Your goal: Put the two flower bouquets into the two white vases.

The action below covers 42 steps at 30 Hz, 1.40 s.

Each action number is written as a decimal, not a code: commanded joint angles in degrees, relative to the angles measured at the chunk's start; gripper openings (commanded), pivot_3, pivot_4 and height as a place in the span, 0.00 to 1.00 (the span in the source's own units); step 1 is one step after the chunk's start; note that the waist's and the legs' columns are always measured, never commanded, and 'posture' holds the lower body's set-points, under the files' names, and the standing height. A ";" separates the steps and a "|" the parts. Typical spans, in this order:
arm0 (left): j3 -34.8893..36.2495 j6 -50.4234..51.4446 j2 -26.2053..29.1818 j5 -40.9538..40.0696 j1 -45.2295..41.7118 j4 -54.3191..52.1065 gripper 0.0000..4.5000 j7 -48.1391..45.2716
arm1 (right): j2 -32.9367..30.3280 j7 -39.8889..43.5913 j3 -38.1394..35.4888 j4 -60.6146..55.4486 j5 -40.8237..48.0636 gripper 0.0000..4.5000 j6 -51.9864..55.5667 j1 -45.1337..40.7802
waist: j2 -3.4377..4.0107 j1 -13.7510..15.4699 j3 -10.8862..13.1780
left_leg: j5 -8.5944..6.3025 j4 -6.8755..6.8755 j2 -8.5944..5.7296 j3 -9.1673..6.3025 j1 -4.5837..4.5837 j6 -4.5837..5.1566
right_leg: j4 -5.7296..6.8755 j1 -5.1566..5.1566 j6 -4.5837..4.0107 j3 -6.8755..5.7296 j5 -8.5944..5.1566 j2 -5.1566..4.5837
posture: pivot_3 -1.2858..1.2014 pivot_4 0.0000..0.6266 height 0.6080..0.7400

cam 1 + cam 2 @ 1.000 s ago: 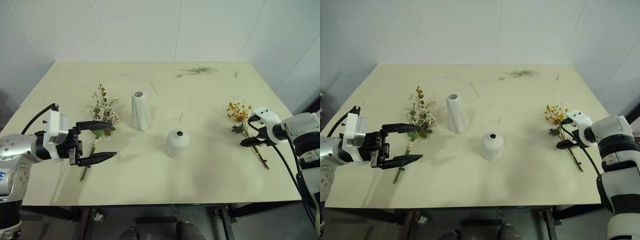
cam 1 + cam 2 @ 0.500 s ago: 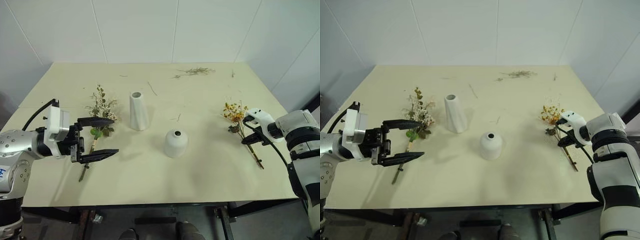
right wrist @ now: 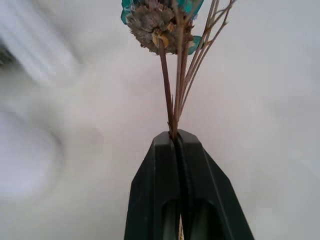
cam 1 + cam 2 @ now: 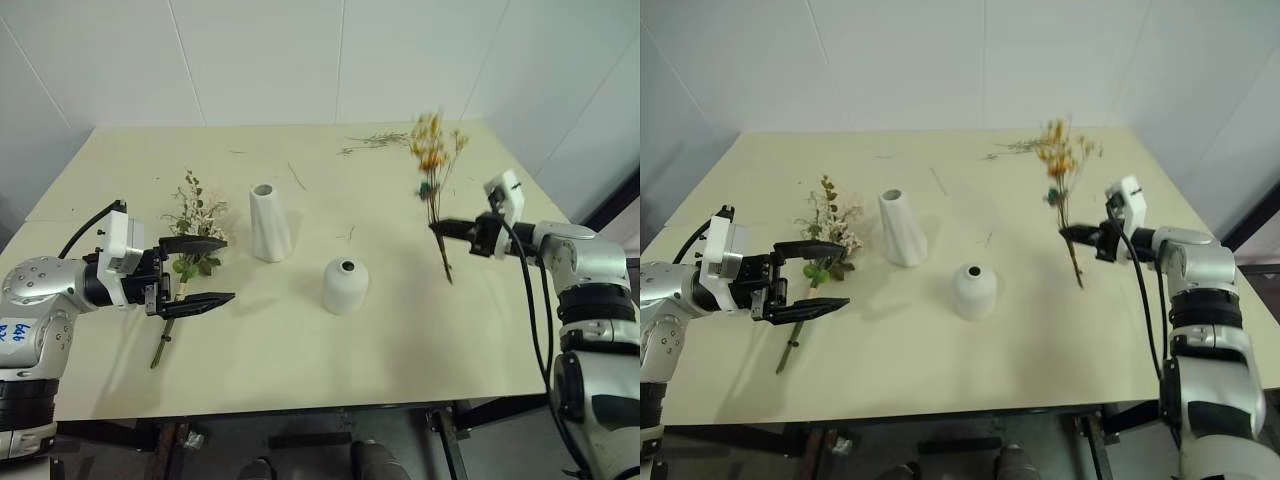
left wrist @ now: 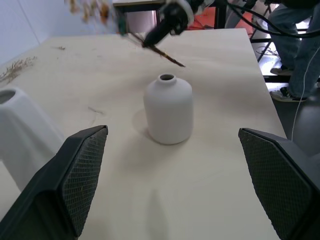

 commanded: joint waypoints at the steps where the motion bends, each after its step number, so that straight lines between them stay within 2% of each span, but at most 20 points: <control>1: 0.51 -1.82 -0.50 0.86 -1.63 1.55 1.00 0.24 | 4.72 -5.55 -5.56 -15.80 9.22 0.01 2.01 2.76 | 0.00 0.46 0.00 | 0.00 0.00 0.00 -0.02 -0.03 0.00 | -0.01 0.00 0.00 -0.01 0.00 0.00 | 0.52 0.24 1.00; 5: -0.08 -2.63 -2.04 1.51 -2.66 2.66 1.00 1.29 | 11.88 -9.37 -5.51 -27.25 15.03 0.01 -0.13 6.03 | 0.00 0.74 0.00 | 0.00 0.03 -0.01 -0.08 -0.08 0.00 | -0.02 0.00 0.00 -0.03 0.00 0.00 | 0.52 0.24 1.00; 12: 0.38 -3.52 -5.41 2.27 -2.87 2.59 1.00 5.38 | 20.64 -12.72 -0.02 -33.12 15.02 0.01 -8.67 11.74 | -0.01 1.29 -0.01 | 0.00 0.02 -0.01 -0.11 -0.11 0.00 | -0.04 -0.02 -0.01 -0.06 0.00 0.01 | 0.52 0.24 1.00; 24: 1.17 -2.65 -5.70 1.84 -1.55 0.90 1.00 7.84 | 21.83 -13.10 2.71 -33.43 17.10 0.01 -11.81 15.03 | -0.01 1.66 -0.01 | 0.00 0.02 -0.01 -0.12 -0.15 0.00 | -0.03 -0.06 -0.02 -0.06 0.00 0.01 | 0.52 0.24 1.00; 32: 1.20 -2.71 -5.56 1.95 -1.65 1.39 1.00 8.45 | 19.82 -14.43 1.09 -34.99 19.04 0.01 -12.97 13.77 | -0.01 1.89 -0.01 | 0.00 0.02 -0.01 -0.11 -0.15 0.00 | -0.05 -0.06 -0.02 -0.06 0.00 0.01 | 0.52 0.24 1.00; 42: 0.34 -2.89 -5.97 2.16 -2.78 2.45 1.00 8.18 | 17.33 -14.79 2.70 -39.14 20.65 0.01 -10.94 18.65 | -0.01 1.91 -0.01 | 0.00 -0.02 -0.01 -0.11 -0.16 0.00 | -0.10 -0.07 -0.05 -0.06 -0.02 0.01 | 0.52 0.24 1.00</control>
